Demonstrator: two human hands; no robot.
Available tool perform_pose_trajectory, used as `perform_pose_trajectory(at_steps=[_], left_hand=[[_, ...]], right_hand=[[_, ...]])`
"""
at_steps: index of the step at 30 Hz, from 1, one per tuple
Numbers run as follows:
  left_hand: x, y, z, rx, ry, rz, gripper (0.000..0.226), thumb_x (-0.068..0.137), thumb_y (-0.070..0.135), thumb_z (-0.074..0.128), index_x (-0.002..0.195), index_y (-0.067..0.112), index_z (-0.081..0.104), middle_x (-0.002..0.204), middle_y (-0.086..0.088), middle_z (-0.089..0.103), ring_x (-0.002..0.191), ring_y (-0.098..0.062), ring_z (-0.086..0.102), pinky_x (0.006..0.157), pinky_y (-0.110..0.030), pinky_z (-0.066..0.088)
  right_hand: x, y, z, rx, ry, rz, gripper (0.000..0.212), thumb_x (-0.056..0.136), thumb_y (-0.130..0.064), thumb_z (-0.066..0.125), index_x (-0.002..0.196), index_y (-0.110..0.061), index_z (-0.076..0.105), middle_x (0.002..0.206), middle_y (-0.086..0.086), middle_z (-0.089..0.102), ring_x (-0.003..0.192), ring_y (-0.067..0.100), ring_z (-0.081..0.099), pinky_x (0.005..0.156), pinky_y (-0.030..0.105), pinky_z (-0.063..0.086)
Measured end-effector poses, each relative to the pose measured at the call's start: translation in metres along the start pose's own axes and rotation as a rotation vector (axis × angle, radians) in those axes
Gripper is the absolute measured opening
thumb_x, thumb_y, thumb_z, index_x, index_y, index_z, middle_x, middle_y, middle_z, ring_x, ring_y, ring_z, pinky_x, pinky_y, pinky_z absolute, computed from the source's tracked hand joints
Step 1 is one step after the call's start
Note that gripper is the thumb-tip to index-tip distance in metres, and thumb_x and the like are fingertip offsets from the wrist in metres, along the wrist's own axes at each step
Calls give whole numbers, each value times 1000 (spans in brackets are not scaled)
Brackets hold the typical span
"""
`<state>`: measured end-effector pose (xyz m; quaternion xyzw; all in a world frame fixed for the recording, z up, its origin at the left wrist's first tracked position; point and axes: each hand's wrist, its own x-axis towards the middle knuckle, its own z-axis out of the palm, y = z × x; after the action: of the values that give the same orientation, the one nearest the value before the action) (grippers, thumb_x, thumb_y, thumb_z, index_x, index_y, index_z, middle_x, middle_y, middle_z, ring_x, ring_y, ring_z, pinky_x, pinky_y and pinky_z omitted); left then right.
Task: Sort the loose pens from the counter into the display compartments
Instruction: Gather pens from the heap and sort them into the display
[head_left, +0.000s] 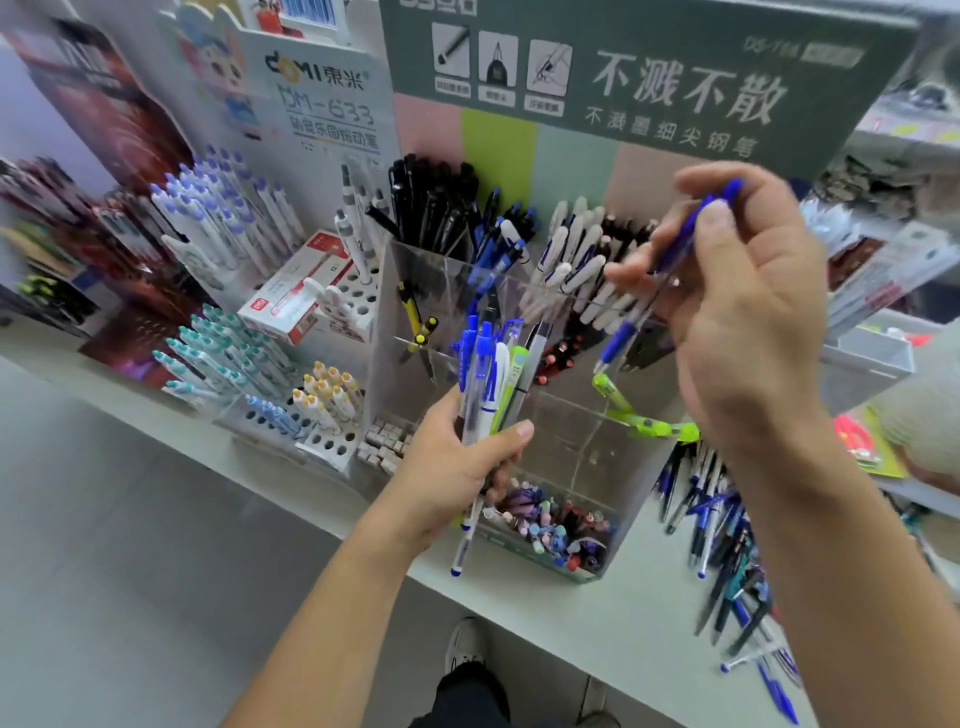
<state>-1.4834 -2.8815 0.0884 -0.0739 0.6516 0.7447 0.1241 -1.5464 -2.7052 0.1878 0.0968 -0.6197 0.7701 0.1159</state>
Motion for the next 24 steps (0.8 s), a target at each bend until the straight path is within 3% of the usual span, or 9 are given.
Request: perform_pose_trajectory(at_steps=[1,3,6,8,10,12,14,19,24], left_hand=[[0,0,1,55,60,32,18,94,7,68,102,21,58,62,4,54,53,-17,46,46,-28,41],[2,1,6,198,177,136,25,94,9,68,105,30,60,66,15,61,58,-9,55,56,-27,47],[4,-3,8,431,313,275,25,91,16,69,104,36,61,87,13,70,81,-7,66,75,-36,55],[4,-3,8,428,322,304,24,90,16,68,105,33,62,89,8,72,86,-14,67,77,-40,56],[4,-1,7,306,271,262,23,90,12,70,102,30,63,78,8,70,71,-15,65,64,-35,53],[4,-1,5,138,178,163,21,91,7,70,95,26,61,62,5,60,53,-18,52,50,-29,43],[4,-5,1,51,105,90,19,92,6,70,92,21,57,61,-6,53,49,-20,45,44,-27,39],[-2,-22,-8,-144,98,-2,15,94,4,66,103,10,54,63,-2,52,48,-14,43,43,-25,37],[-5,-36,-33,-347,146,-84,16,95,5,63,107,12,55,71,-5,48,48,-11,43,42,-21,37]], right_hand=[[-2,-3,4,-63,-45,20,19,107,-11,38,105,-8,58,77,6,50,60,15,49,58,35,49],[-6,2,12,-440,-211,89,28,102,-29,56,94,-3,63,69,5,48,56,12,40,54,35,37],[-17,22,28,-800,-394,134,41,80,-45,81,72,-9,64,57,5,50,51,8,36,52,29,37],[-17,29,32,-761,-348,126,40,80,-38,84,68,-6,63,56,8,55,51,9,39,52,32,43],[-13,31,32,-567,-328,184,32,85,-30,81,72,-4,67,53,0,57,50,8,45,54,35,48],[-13,33,34,-489,-353,174,27,89,-24,77,77,-3,66,52,-8,52,48,7,41,52,29,40],[-12,33,37,-501,-377,109,26,94,-24,71,80,-4,62,54,-8,45,49,9,35,53,27,33],[8,20,38,-448,-227,-25,18,100,-32,52,84,-23,51,59,-13,45,53,11,37,55,34,33],[31,23,44,-540,-64,-146,22,108,-29,37,89,-24,47,82,-3,68,66,10,56,69,36,46]])
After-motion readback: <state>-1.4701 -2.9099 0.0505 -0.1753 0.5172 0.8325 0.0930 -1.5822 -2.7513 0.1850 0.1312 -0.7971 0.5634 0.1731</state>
